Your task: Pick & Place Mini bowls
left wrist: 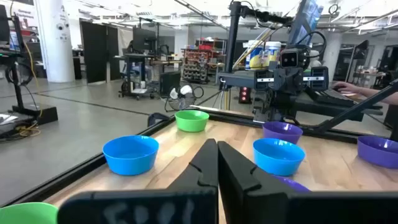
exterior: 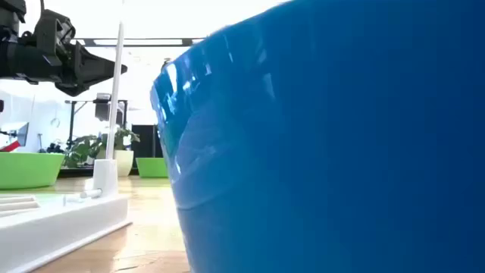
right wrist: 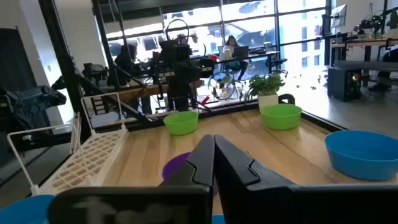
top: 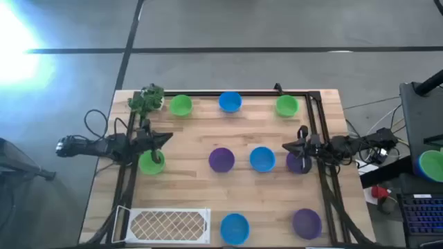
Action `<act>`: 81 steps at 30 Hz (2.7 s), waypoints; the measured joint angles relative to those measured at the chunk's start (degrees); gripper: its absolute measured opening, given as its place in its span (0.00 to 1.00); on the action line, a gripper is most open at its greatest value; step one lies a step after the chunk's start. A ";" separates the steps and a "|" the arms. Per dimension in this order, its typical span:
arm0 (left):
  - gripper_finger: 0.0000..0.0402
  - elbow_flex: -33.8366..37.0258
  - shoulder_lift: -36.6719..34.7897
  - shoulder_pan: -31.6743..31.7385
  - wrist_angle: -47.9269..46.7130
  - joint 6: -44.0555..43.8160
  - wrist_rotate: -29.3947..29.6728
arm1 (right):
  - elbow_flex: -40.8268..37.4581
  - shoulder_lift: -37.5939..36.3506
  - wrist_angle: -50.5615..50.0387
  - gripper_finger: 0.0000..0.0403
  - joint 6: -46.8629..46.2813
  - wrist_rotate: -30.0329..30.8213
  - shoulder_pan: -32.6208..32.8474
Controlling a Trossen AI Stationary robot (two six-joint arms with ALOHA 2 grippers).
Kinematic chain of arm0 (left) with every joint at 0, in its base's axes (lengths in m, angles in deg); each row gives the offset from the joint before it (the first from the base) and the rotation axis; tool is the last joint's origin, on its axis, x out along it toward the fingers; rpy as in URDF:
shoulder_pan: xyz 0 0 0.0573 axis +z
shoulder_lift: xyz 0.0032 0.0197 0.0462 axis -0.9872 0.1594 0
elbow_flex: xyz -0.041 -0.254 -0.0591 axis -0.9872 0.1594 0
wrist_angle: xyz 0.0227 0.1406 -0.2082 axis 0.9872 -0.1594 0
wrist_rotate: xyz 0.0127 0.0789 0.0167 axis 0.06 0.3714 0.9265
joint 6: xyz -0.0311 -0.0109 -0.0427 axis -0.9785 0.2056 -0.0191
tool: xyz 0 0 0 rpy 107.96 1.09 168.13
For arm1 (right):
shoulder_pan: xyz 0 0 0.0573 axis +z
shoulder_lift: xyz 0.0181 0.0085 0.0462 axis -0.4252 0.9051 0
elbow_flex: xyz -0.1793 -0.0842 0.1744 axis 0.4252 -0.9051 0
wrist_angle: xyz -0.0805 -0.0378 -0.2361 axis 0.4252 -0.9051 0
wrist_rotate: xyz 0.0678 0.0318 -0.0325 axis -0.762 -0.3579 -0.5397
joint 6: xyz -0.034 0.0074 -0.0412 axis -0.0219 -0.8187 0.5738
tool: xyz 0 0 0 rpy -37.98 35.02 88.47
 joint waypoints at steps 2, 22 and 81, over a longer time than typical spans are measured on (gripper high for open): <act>0.00 0.00 0.00 0.02 0.02 -0.02 -0.02 | 0.02 0.00 -0.02 0.02 0.01 0.00 0.00; 0.00 0.00 0.00 0.01 0.00 0.00 -0.01 | 0.01 0.00 -0.02 0.02 0.00 0.00 0.00; 0.00 0.00 -0.01 0.01 0.02 -0.02 0.00 | 0.04 0.00 27.43 0.02 8.11 -5.00 0.00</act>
